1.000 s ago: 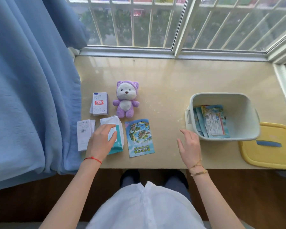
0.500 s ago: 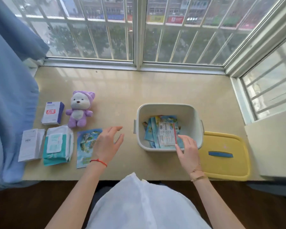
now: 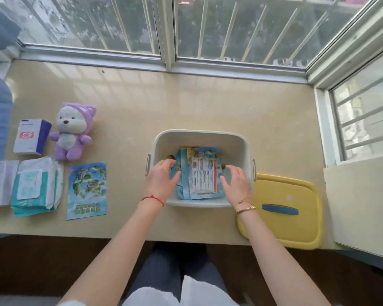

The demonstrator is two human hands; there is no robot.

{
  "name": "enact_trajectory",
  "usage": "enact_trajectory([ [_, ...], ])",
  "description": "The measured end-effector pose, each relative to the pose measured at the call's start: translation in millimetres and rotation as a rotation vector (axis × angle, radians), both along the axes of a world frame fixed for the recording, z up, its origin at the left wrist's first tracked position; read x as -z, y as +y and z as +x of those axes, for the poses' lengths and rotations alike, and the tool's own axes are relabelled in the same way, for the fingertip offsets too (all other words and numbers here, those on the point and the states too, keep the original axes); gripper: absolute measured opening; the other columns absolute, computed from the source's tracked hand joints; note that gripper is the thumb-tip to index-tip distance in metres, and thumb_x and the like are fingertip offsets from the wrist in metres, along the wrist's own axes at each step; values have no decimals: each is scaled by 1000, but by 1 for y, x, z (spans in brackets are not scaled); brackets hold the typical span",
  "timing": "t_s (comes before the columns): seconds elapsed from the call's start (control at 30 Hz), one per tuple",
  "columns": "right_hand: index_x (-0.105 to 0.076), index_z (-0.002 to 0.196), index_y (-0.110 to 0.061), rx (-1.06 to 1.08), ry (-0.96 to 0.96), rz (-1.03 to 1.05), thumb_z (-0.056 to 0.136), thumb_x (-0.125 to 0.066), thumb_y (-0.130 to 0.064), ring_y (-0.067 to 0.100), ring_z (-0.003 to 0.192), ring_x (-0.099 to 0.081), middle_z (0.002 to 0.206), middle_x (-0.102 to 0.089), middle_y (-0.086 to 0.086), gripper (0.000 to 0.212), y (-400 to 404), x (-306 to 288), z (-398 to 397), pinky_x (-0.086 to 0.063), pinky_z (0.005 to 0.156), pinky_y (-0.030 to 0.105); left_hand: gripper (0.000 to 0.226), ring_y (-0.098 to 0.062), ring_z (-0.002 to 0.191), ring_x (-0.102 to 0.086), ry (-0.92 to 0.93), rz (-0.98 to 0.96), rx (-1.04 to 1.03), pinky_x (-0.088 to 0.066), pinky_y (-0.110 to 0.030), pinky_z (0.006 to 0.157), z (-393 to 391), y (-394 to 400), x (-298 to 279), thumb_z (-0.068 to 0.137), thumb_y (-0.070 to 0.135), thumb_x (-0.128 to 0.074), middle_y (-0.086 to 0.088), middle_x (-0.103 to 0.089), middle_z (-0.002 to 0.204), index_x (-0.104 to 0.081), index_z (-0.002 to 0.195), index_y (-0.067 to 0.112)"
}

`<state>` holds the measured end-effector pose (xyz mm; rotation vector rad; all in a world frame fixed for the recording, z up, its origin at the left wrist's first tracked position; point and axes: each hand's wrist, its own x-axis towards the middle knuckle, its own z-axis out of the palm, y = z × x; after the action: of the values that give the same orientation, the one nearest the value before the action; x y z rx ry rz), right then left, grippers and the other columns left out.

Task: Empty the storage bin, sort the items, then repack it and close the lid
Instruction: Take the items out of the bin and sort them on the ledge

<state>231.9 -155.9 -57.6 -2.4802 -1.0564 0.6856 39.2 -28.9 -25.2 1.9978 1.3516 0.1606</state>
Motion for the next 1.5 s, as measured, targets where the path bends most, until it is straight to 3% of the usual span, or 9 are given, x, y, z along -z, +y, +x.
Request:
enact_trajectory([
  [0.23, -48, 128, -5, 70, 83, -88, 92, -56, -23, 27, 117, -50, 127, -51, 13, 41, 34, 60, 23, -39, 99, 33, 48, -22, 102, -59, 164, -160, -55, -49, -35, 84, 38, 11, 77, 81, 38, -68, -3, -61, 114, -54, 121, 16],
  [0.43, -50, 120, -2, 115, 102, -144, 91, -55, -19, 33, 110, -52, 118, -55, 18, 34, 44, 97, 31, -42, 92, 38, 54, -26, 95, -62, 228, -278, -166, -52, -36, 76, 61, 8, 118, 73, 46, -74, -5, -61, 110, -50, 111, 15],
  [0.7, -49, 118, -3, 156, 128, -153, 87, -63, -21, 31, 103, -54, 120, -50, 16, 38, 42, 116, 32, -40, 76, 30, 73, -29, 95, -62, 230, -304, -330, -55, -43, 78, 74, 4, 138, 60, 49, -82, -7, -60, 108, -43, 110, 13],
  [0.97, -49, 111, -5, 304, 288, -91, 77, -75, -19, 27, 102, -57, 114, -54, 13, 45, 41, 118, 33, -45, 82, 27, 43, -19, 81, -60, 125, -422, -384, -52, -32, 72, 72, 9, 141, 71, 27, -81, 0, -61, 91, -50, 99, 16],
  [1.13, -59, 101, -9, 316, 440, -89, 83, -70, -18, 15, 85, -61, 102, -69, 7, 24, 44, 107, 33, -49, 75, 23, 21, -13, 74, -60, 56, -396, -390, -54, -30, 75, 62, 11, 133, 79, 12, -72, 1, -64, 81, -60, 96, 14],
  [1.2, -61, 102, -9, 280, 452, -67, 86, -66, -17, 12, 85, -60, 104, -69, 5, 19, 44, 101, 31, -48, 77, 22, 16, -12, 75, -60, 42, -372, -383, -52, -20, 70, 56, 11, 127, 80, 10, -70, 3, -64, 82, -62, 92, 17],
  [1.27, -58, 107, -9, 281, 466, -43, 89, -61, -16, 15, 91, -63, 109, -68, 5, 19, 42, 96, 30, -51, 82, 26, 14, -10, 77, -59, 38, -344, -384, -40, -9, 62, 52, 10, 118, 82, 11, -68, 3, -65, 86, -63, 94, 17],
  [1.33, -55, 111, -10, 293, 441, -28, 91, -57, -18, 24, 97, -65, 112, -67, 7, 22, 40, 91, 29, -54, 86, 38, 12, -11, 79, -59, 31, -304, -394, -37, -9, 61, 47, 9, 109, 85, 12, -64, 3, -65, 90, -64, 96, 16],
  [1.5, -51, 99, -9, 251, 323, 73, 92, -54, -15, 28, 77, -64, 88, -68, 9, 10, 28, 66, 27, -53, 68, 40, 13, -9, 77, -63, -47, -240, -364, -37, -4, 55, 35, 3, 80, 89, 13, -56, 1, -72, 90, -61, 101, 17],
])
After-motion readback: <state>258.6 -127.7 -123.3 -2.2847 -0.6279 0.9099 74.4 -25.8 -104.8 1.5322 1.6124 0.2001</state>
